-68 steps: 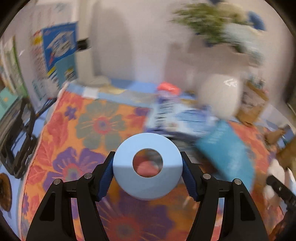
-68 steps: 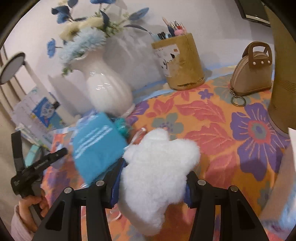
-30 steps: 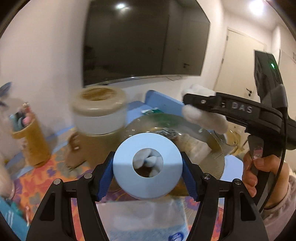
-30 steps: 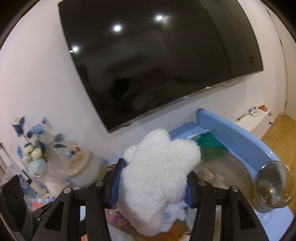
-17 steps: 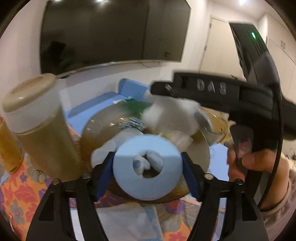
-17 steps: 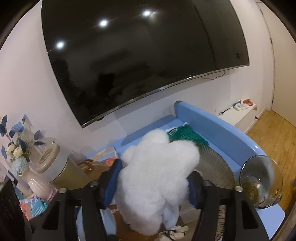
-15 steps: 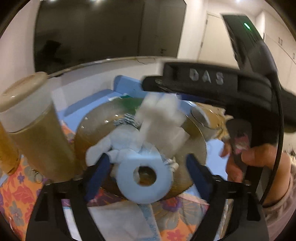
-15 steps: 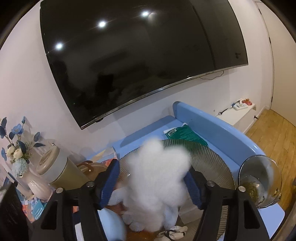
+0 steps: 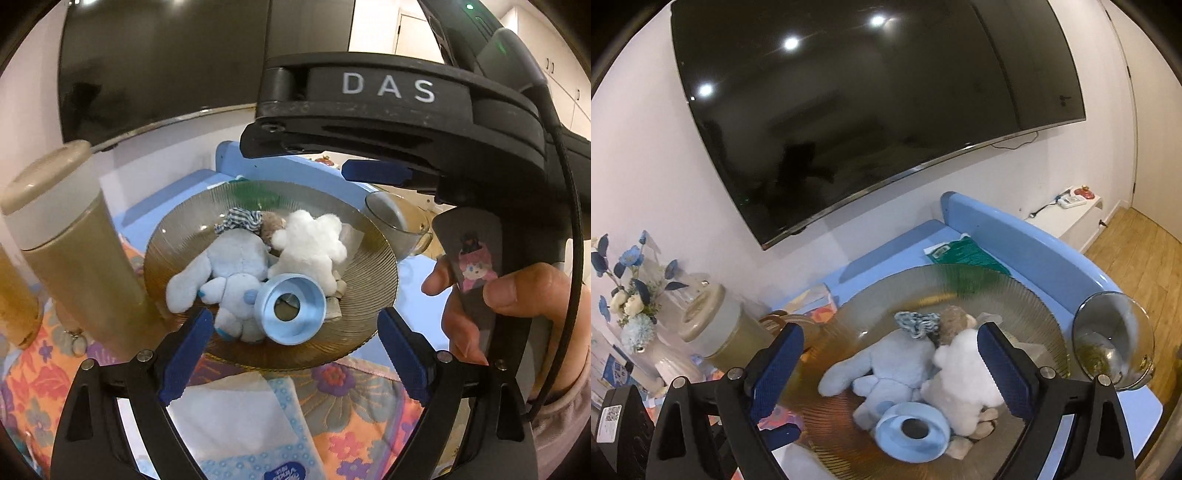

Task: Organize soft objects
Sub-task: 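Open the left gripper over the bowl while the right gripper releases the plush, then grasp the white wet-wipe pack with the left gripper while the right grasps the blue cloth bag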

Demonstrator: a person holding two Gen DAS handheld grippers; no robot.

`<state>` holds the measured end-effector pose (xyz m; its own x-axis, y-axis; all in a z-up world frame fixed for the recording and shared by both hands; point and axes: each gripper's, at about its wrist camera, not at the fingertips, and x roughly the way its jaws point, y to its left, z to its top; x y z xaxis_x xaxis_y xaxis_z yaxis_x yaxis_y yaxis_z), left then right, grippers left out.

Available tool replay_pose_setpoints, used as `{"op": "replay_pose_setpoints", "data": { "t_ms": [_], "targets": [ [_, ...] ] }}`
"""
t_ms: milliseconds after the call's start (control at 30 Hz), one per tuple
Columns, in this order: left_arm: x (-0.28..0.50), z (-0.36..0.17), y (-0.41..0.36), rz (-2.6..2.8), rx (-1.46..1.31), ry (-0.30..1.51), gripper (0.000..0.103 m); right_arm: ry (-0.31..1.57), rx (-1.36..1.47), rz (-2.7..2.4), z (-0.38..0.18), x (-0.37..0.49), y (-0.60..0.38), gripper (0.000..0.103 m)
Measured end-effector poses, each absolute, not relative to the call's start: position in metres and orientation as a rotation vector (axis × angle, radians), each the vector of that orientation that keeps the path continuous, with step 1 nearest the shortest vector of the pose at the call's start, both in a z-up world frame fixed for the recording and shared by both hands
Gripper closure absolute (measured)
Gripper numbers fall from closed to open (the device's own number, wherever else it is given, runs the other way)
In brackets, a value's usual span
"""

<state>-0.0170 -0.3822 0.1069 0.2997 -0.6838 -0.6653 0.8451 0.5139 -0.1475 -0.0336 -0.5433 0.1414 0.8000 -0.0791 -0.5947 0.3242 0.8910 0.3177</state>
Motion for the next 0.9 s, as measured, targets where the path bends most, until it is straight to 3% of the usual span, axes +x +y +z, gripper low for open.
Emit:
{"op": "replay_pose_setpoints", "data": {
  "t_ms": [300, 500, 900],
  "targets": [
    [-0.014, 0.132, -0.332, -0.976, 0.225, 0.704, 0.013, 0.549, 0.418, -0.198, 0.167, -0.038, -0.507, 0.008],
    [0.003, 0.142, -0.281, -0.844, 0.251, 0.682, 0.013, 0.490, 0.392, -0.137, 0.189, -0.038, -0.462, 0.001],
    [0.058, 0.138, -0.114, -0.526, 0.140, 0.697, 0.013, 0.451, 0.370, 0.098, 0.185, -0.010, -0.339, 0.000]
  ]
}}
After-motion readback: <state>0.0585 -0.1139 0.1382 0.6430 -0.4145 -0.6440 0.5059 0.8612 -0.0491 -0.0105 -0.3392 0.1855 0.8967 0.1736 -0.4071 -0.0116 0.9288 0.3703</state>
